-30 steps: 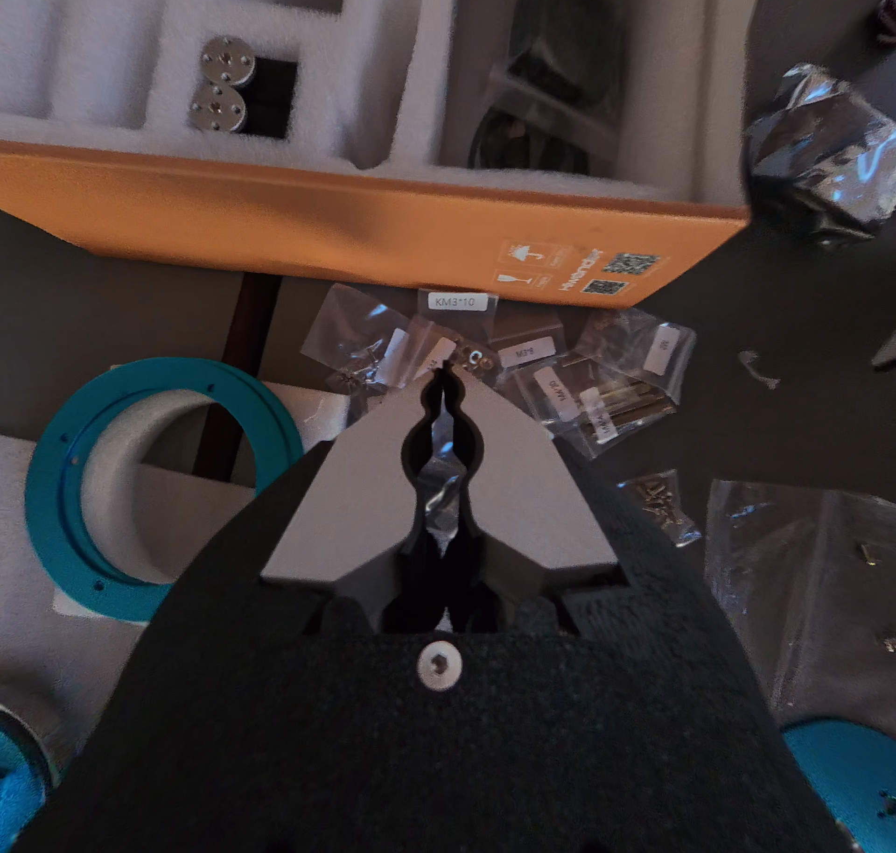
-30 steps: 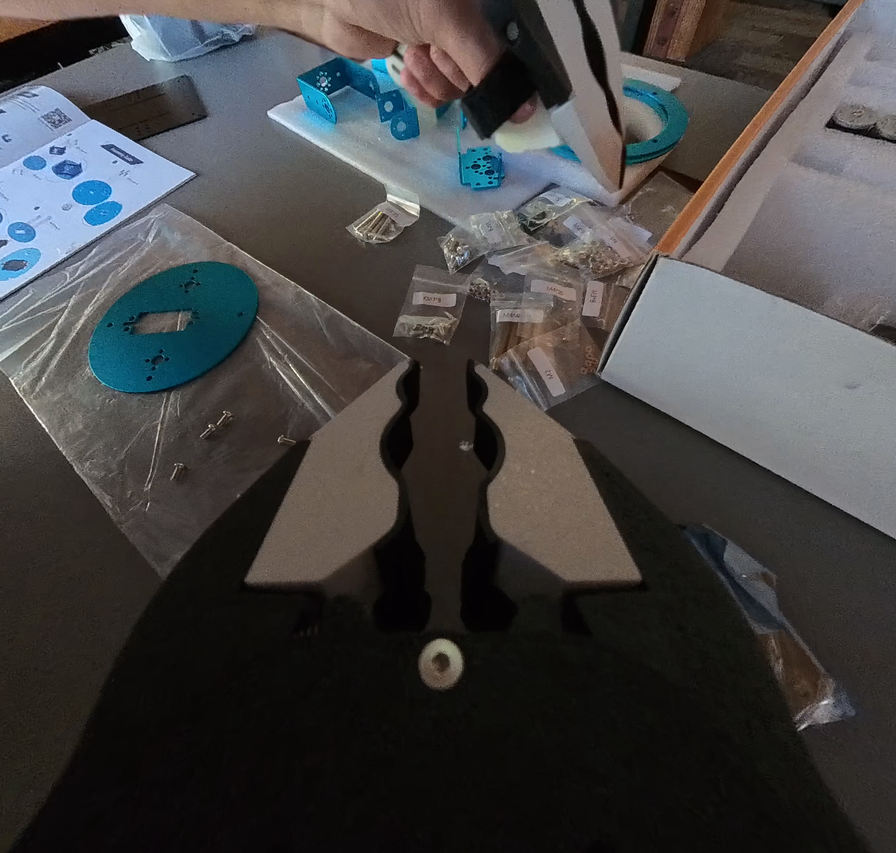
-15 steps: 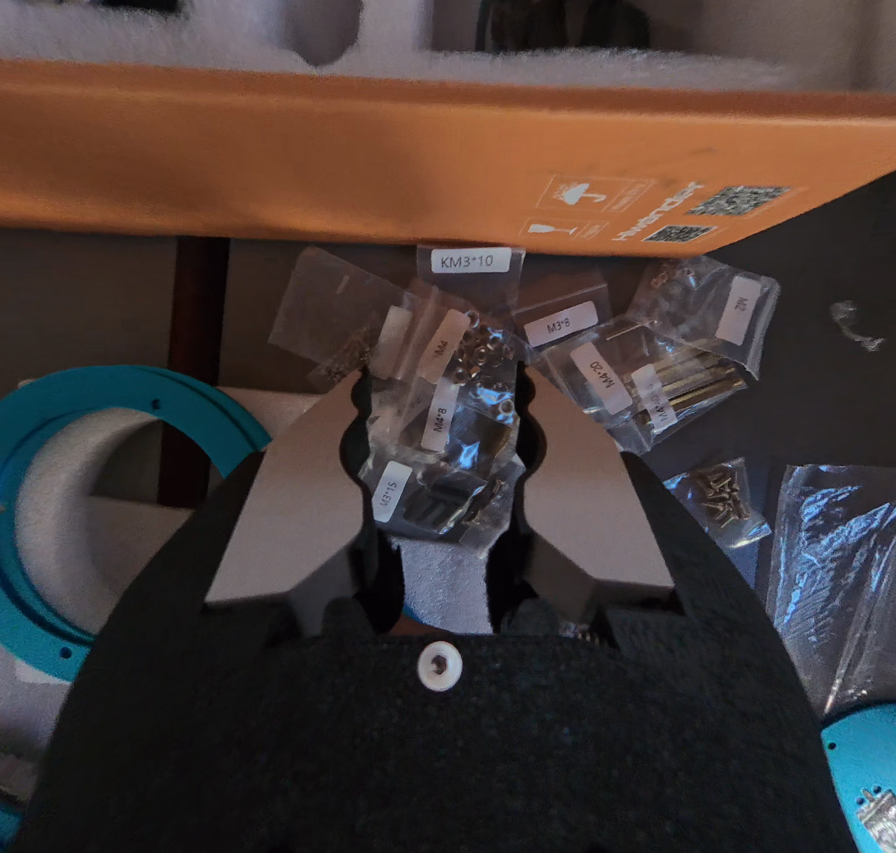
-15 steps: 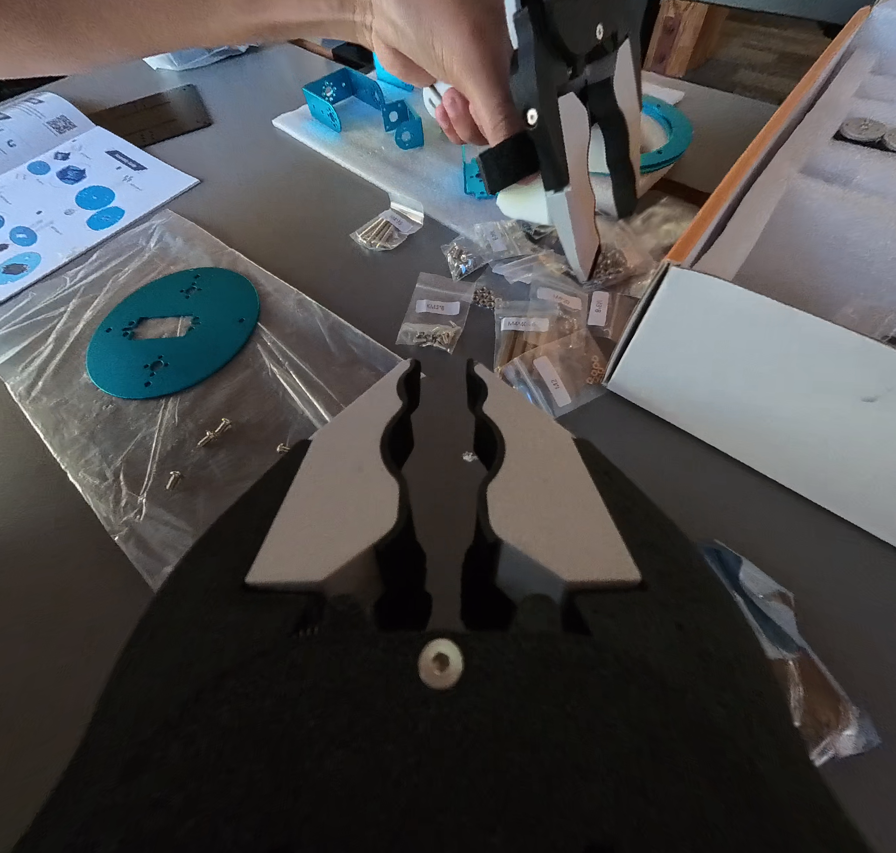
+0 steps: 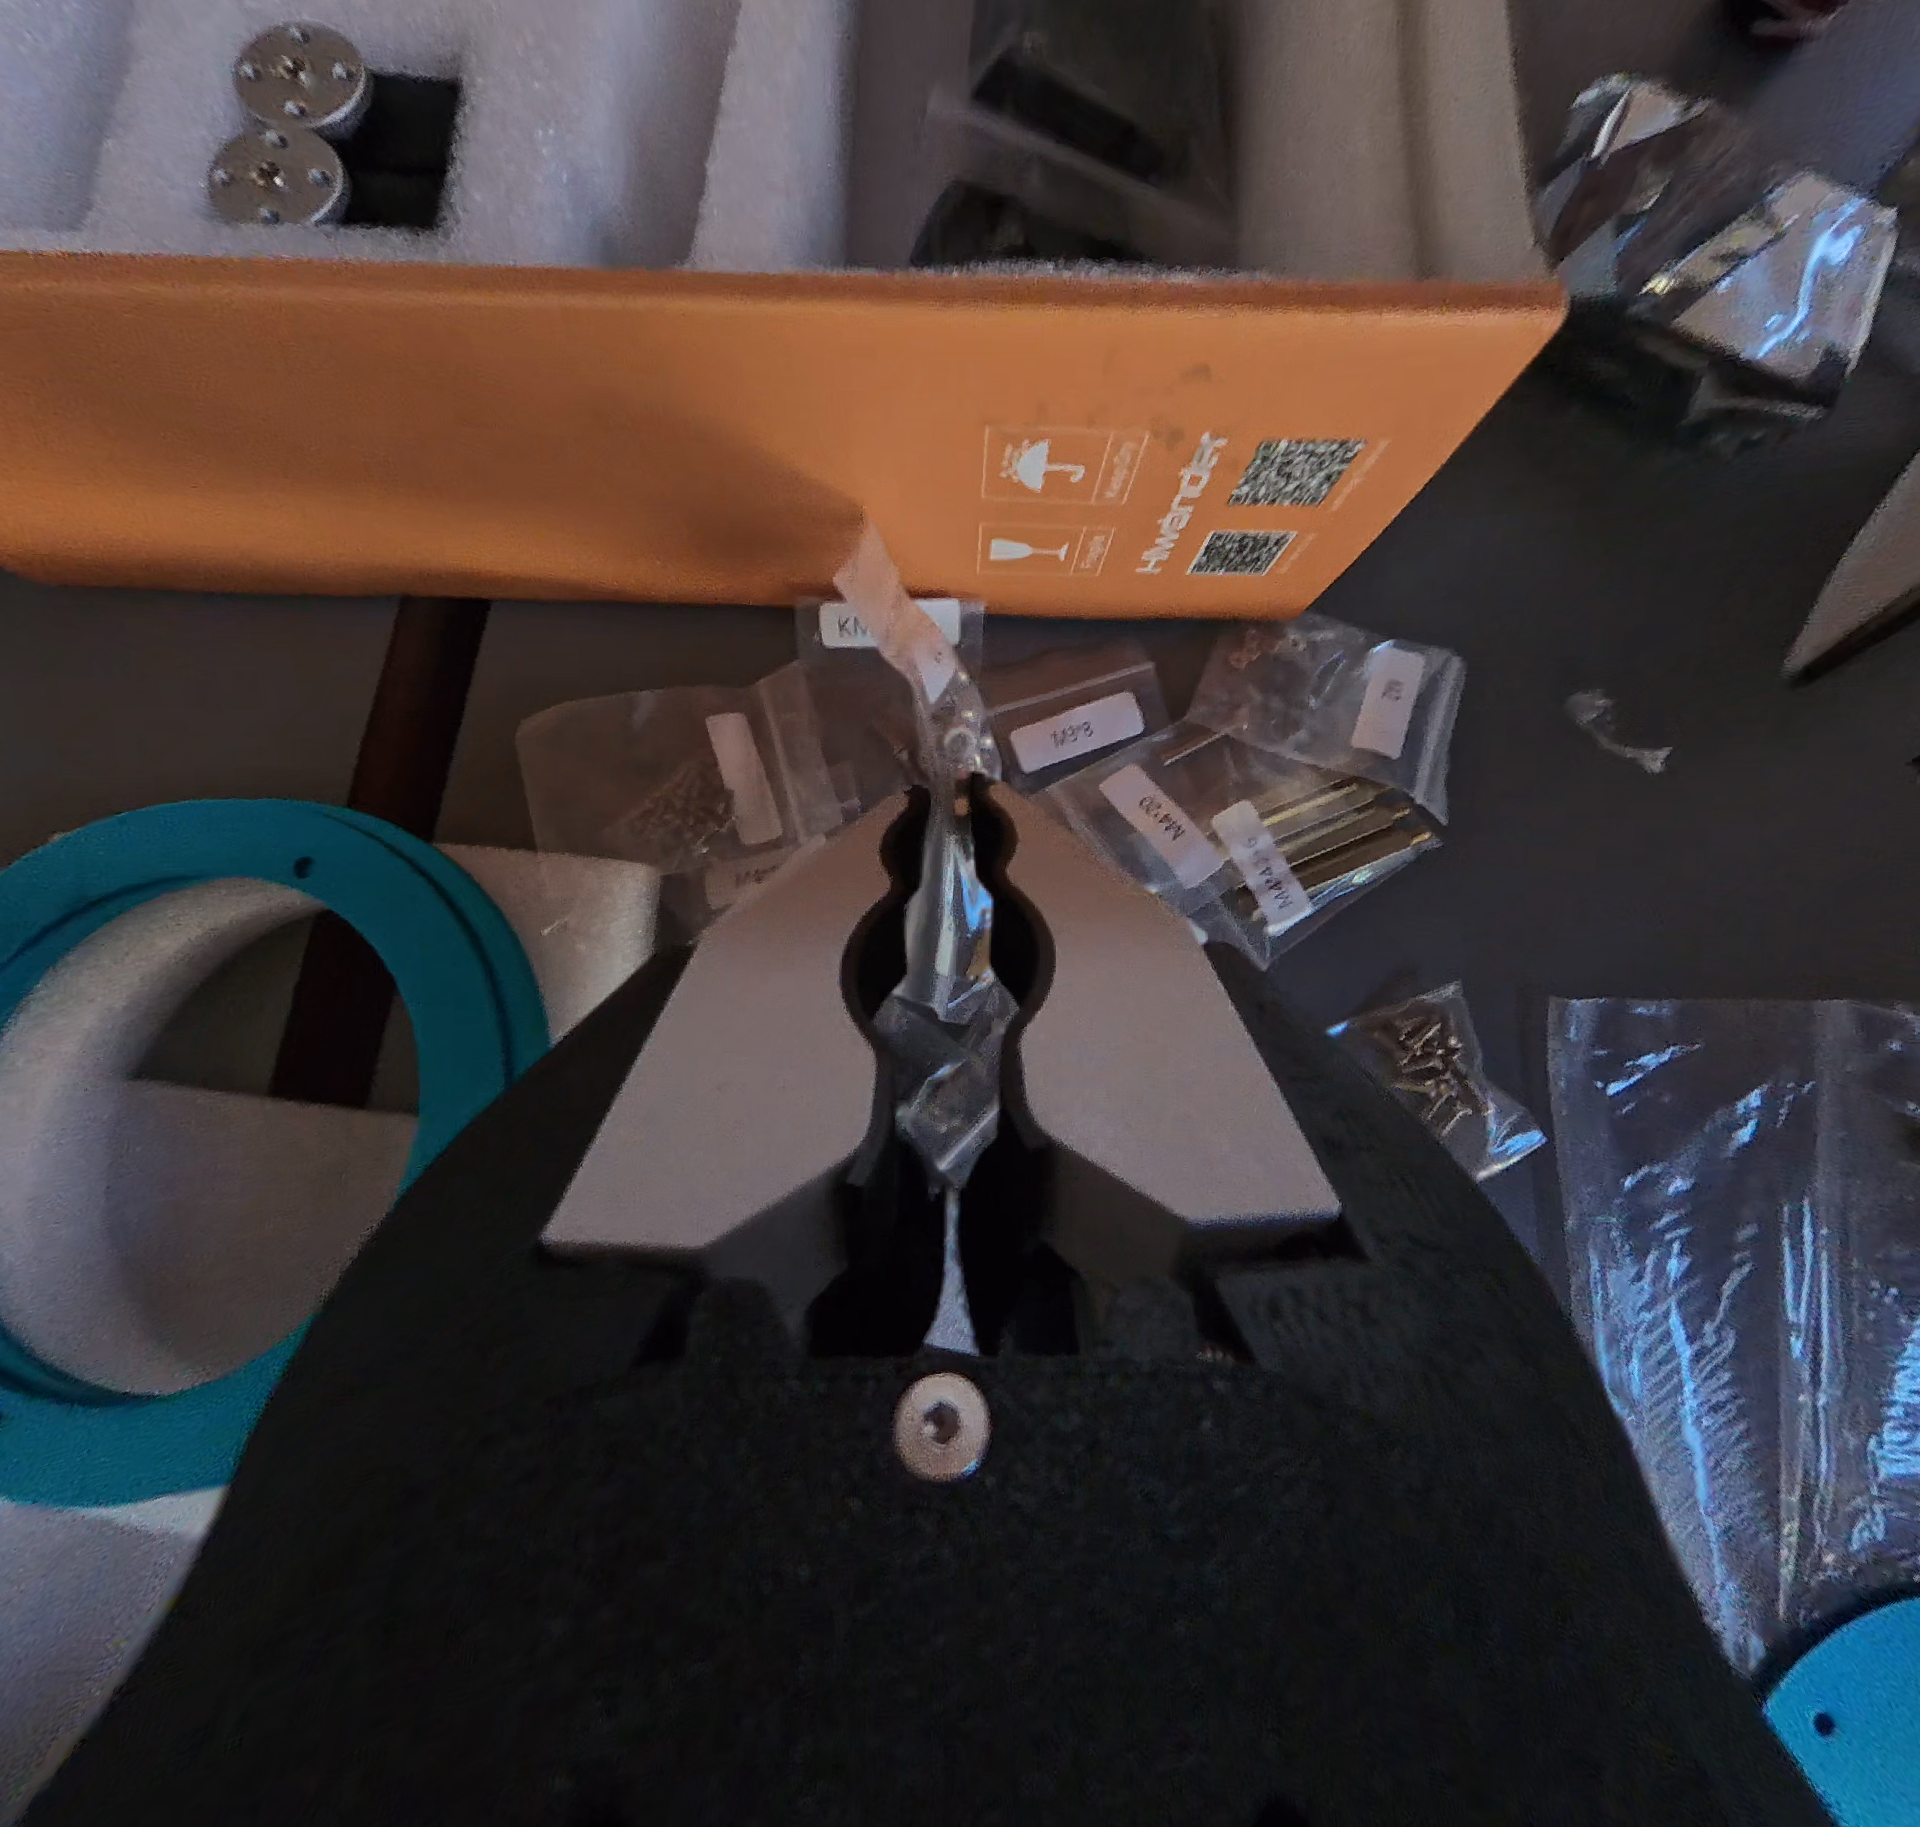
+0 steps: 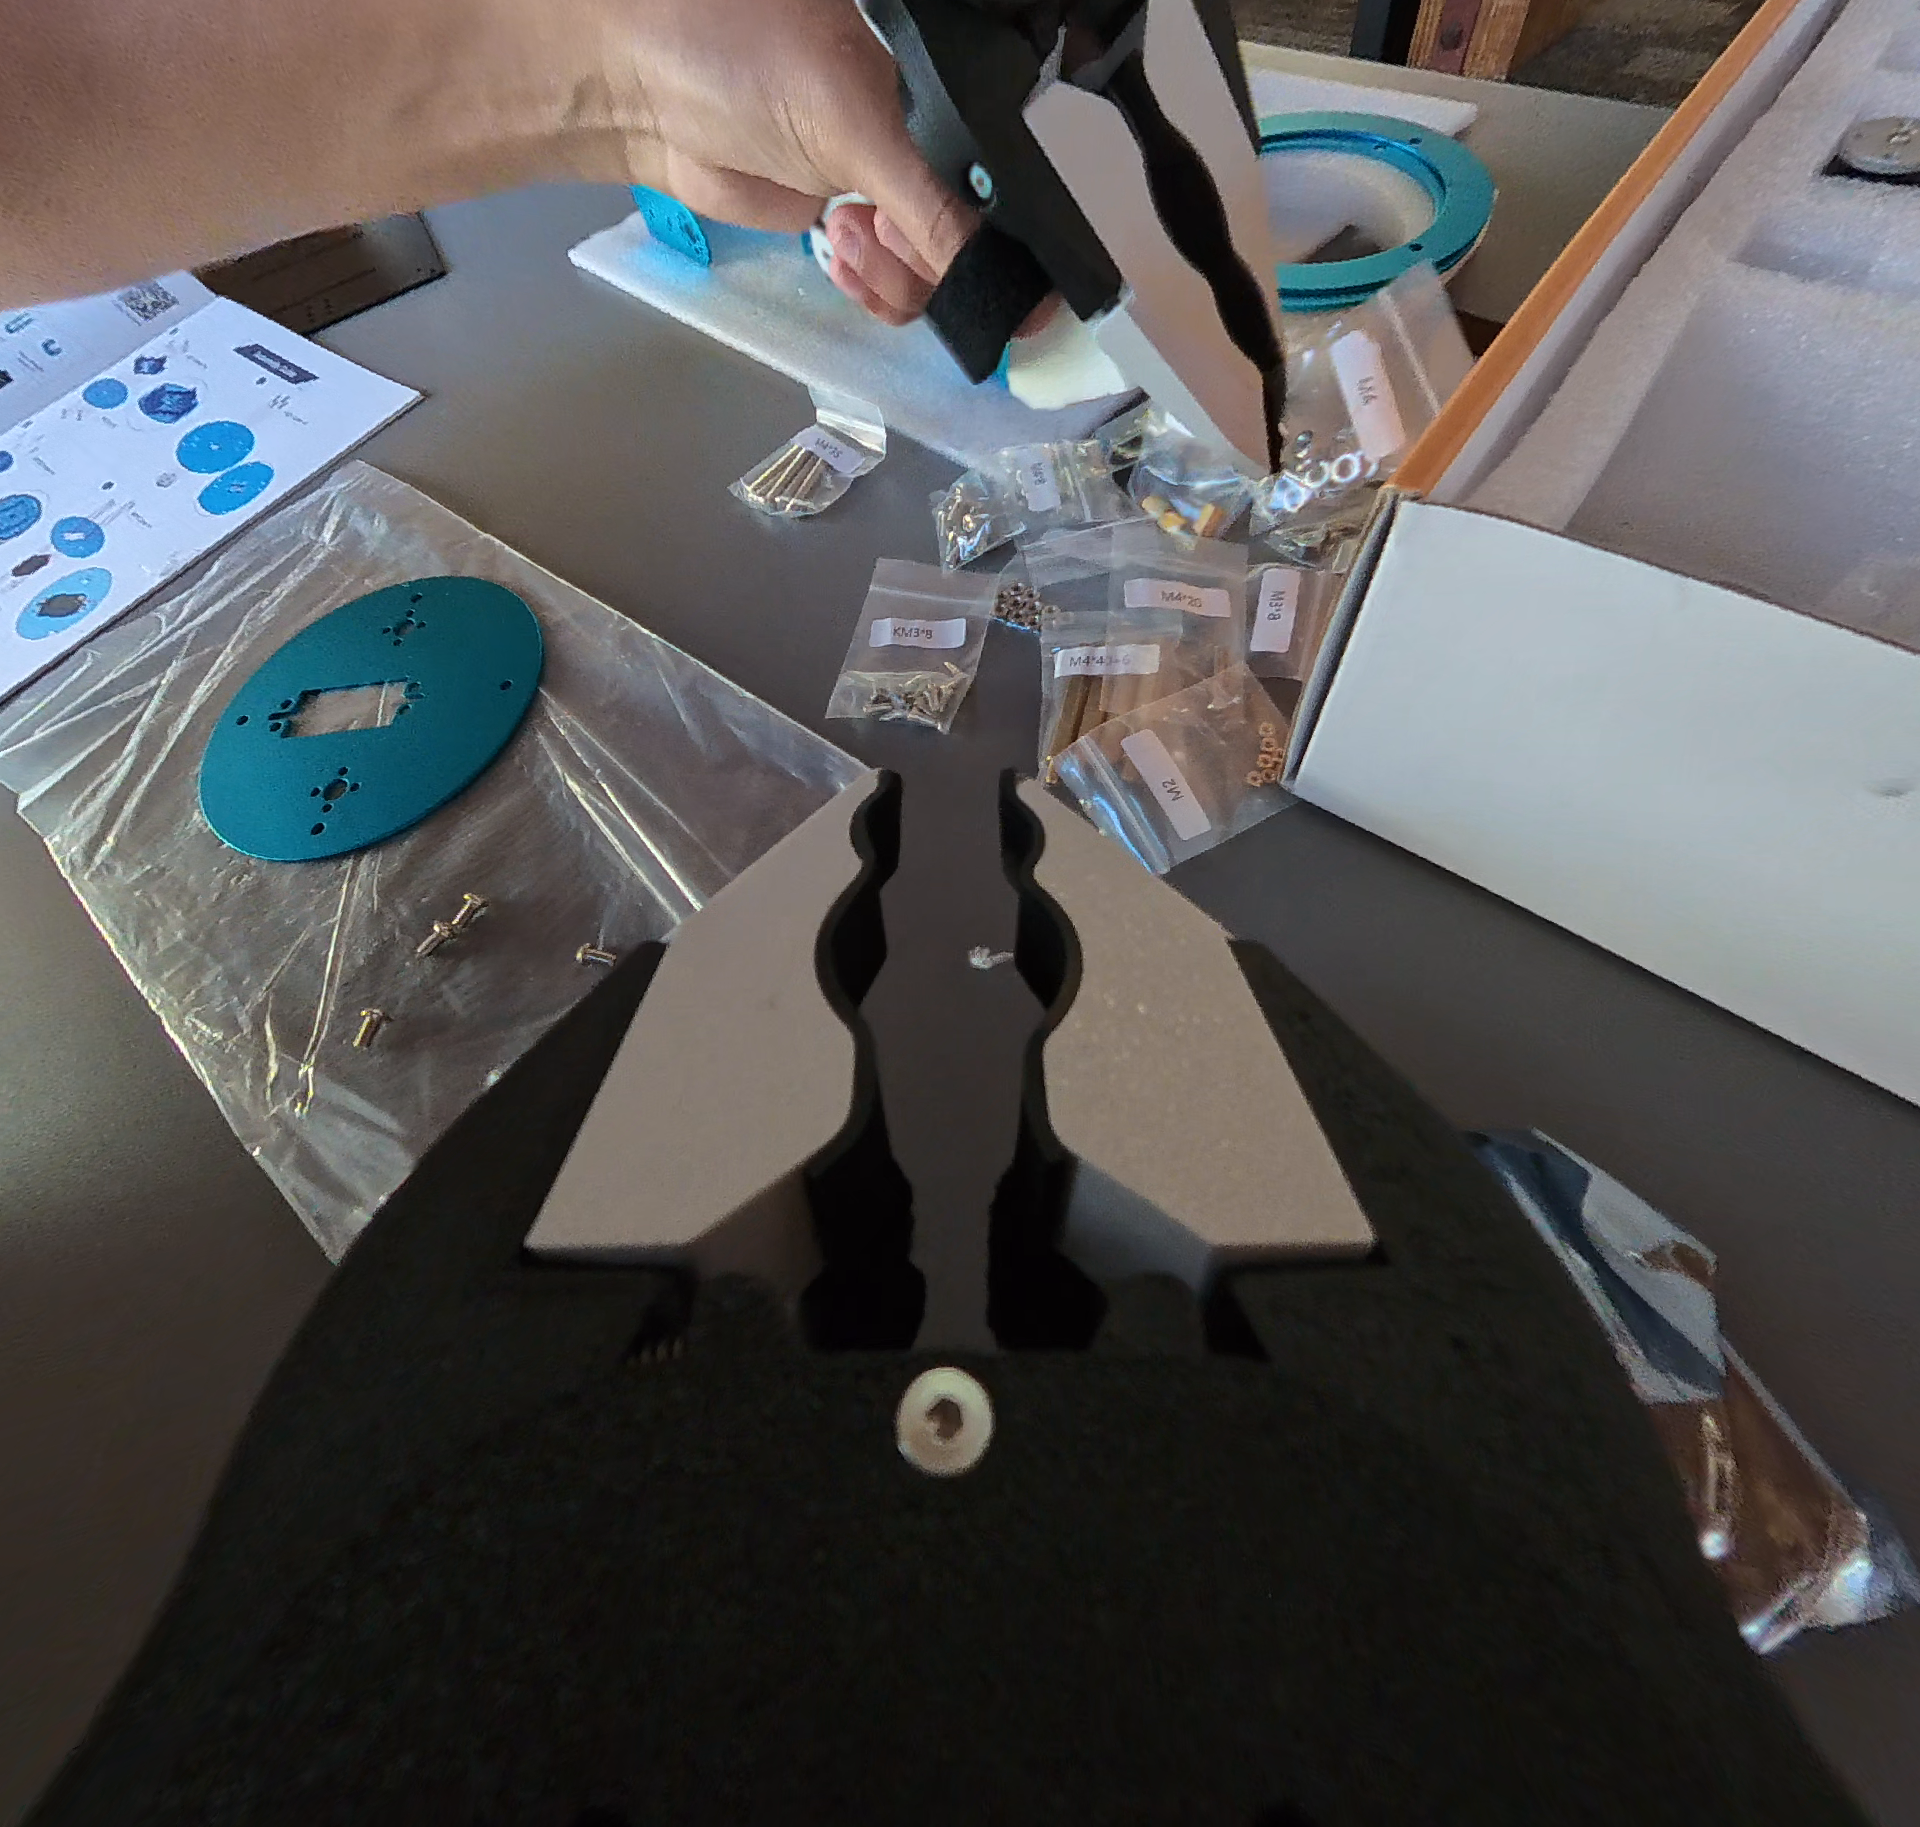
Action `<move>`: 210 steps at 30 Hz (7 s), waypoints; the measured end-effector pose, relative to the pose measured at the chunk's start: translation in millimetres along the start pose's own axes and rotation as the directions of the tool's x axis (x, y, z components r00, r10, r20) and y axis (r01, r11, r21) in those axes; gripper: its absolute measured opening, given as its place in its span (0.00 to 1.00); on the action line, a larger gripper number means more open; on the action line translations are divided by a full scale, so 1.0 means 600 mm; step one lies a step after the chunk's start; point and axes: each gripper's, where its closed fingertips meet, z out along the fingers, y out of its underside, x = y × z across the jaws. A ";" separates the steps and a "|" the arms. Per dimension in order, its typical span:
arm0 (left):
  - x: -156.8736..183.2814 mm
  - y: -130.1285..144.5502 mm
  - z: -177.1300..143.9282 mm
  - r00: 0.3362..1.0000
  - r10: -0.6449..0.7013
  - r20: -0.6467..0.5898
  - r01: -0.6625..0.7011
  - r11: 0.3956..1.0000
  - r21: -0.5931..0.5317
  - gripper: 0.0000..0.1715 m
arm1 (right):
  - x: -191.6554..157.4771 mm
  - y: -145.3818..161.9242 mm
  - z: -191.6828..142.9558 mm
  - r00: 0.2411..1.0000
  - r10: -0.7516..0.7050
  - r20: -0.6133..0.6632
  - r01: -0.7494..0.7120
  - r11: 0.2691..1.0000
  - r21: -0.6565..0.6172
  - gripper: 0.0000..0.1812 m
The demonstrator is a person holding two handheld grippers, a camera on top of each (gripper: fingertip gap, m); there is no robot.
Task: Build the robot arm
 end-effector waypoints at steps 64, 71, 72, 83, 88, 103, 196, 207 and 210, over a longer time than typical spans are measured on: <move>0.365 0.162 -0.304 0.970 -0.034 -0.239 0.166 0.812 0.560 0.10 | -0.337 -0.041 0.051 0.695 -0.160 0.701 0.188 0.981 0.038 0.00; 0.376 0.159 -0.297 0.990 0.047 -0.134 0.038 0.820 0.571 0.00 | -0.331 -0.039 0.060 0.728 -0.181 0.661 0.210 0.977 0.036 0.00; 0.371 0.156 -0.298 0.995 0.050 -0.091 0.012 0.816 0.577 0.00 | -0.327 -0.042 0.061 0.738 -0.168 0.654 0.193 0.981 0.035 0.00; 0.309 0.127 -0.322 0.860 -0.024 0.510 -0.297 0.789 0.537 0.00 | -0.319 -0.080 0.086 0.712 0.253 0.655 -0.255 0.962 -0.094 0.27; 0.322 0.131 -0.302 0.789 0.104 0.606 -0.428 0.800 0.420 0.00 | -0.331 -0.085 0.082 0.593 0.353 0.724 -0.361 0.920 -0.153 0.23; 0.330 0.131 -0.281 0.818 0.070 0.571 -0.385 0.804 0.454 0.00 | -0.299 -0.083 0.083 0.430 0.473 0.769 -0.499 0.834 -0.234 0.03; 0.340 0.136 -0.265 0.659 0.271 0.702 -0.573 0.785 0.235 0.00 | -0.298 -0.069 0.083 0.387 0.511 0.768 -0.497 0.817 -0.293 0.05; 0.342 0.134 -0.267 0.688 0.248 0.682 -0.551 0.789 0.270 0.00 | -0.299 -0.070 0.081 0.385 0.502 0.774 -0.489 0.823 -0.291 0.04; 0.342 0.133 -0.268 0.707 0.231 0.668 -0.536 0.792 0.293 0.00 | -0.299 -0.071 0.080 0.381 0.496 0.780 -0.487 0.825 -0.287 0.04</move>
